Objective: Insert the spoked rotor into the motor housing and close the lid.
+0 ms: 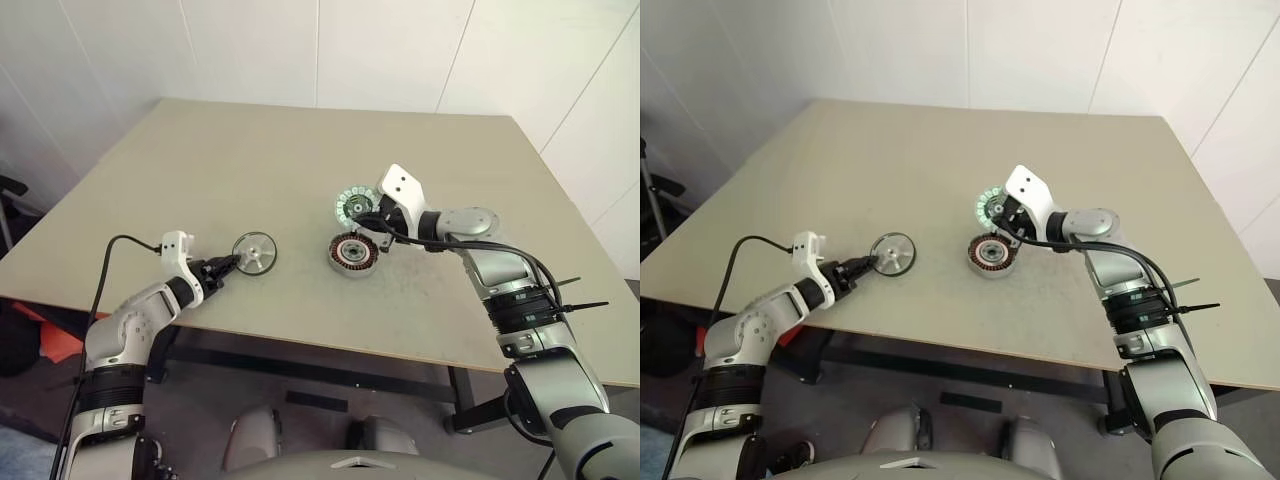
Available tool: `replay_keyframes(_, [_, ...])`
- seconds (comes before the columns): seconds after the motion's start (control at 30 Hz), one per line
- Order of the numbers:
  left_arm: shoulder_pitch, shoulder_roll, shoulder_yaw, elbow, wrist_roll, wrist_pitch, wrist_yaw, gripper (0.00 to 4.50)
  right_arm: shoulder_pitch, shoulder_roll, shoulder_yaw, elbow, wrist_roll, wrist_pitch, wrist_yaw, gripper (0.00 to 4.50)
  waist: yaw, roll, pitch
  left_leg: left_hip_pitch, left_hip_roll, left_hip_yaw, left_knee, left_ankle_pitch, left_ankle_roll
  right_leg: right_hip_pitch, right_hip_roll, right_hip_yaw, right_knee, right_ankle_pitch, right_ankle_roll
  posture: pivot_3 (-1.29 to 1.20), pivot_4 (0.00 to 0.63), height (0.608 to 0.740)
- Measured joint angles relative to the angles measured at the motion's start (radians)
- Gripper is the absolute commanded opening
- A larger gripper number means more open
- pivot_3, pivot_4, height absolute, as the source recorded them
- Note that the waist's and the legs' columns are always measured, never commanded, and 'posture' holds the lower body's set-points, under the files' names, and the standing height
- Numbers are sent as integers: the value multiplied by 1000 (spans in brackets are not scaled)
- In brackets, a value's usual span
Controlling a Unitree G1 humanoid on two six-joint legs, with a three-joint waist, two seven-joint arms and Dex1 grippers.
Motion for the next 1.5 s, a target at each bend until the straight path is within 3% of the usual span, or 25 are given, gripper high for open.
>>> replay_keyframes(0.23, [-20, -62, -42, -20, -24, 24, -11, 2033, 1, 6, 0, 0, 3, -10, 8, 0, 0, 0, 0, 0, 0, 0, 0, 0, 0, 0, 0, 0, 0, 0, 0, 0, 0, 740])
replay_keyframes(0.5, [-24, -63, -53, -22, -24, 32, -11, 2033, 1, 6, 0, 0, 2, -21, 3, 0, 0, 0, 0, 0, 0, 0, 0, 0, 0, 0, 0, 0, 0, 0, 0, 0, 0, 740])
replay_keyframes(0.6, [-24, -64, -52, -22, -27, 32, -13, 1511, -1, 7, -2, 4, 3, -24, -11, 0, 0, 0, 0, 0, 0, 0, 0, 0, 0, 0, 0, 0, 0, 0, 0, 0, 0, 740])
replay_keyframes(0.73, [-24, -67, -52, -23, -43, 32, -21, 343, -26, 6, -21, 39, 2, -24, -46, 0, 0, 0, 0, 0, 0, 0, 0, 0, 0, 0, 0, 0, 0, 0, 0, 0, 0, 740])
replay_keyframes(0.77, [-24, -68, -52, -23, -44, 32, -21, 293, -31, 5, -27, 42, 2, -25, -48, 0, -1, 0, 0, 0, 0, 0, 0, 0, 0, 0, 0, 0, 0, 0, 0, 0, 0, 740])
replay_keyframes(1.17, [-46, -107, -2, -28, -136, 91, 5, 293, -33, -39, -35, 51, 2, -43, -41, 0, 1, 0, 0, 0, 0, 0, 0, 0, 0, 1, 0, 0, 0, 0, 0, 0, 0, 740])
replay_keyframes(1.3, [-129, -192, 83, -30, -263, 172, 90, 293, -51, -85, -60, 116, -2, -65, -58, 0, 5, -1, 0, 0, 0, 0, 3, 0, 1, 2, 0, 0, 0, 0, 0, 0, 0, 740])
replay_keyframes(1.5, [-288, -334, 150, 52, -319, 266, 370, 293, -76, -144, -83, 213, -40, -107, -110, 0, 4, -1, 1, -1, 0, 0, 5, -1, 2, 1, 0, 0, 0, 0, 0, 0, 0, 740])
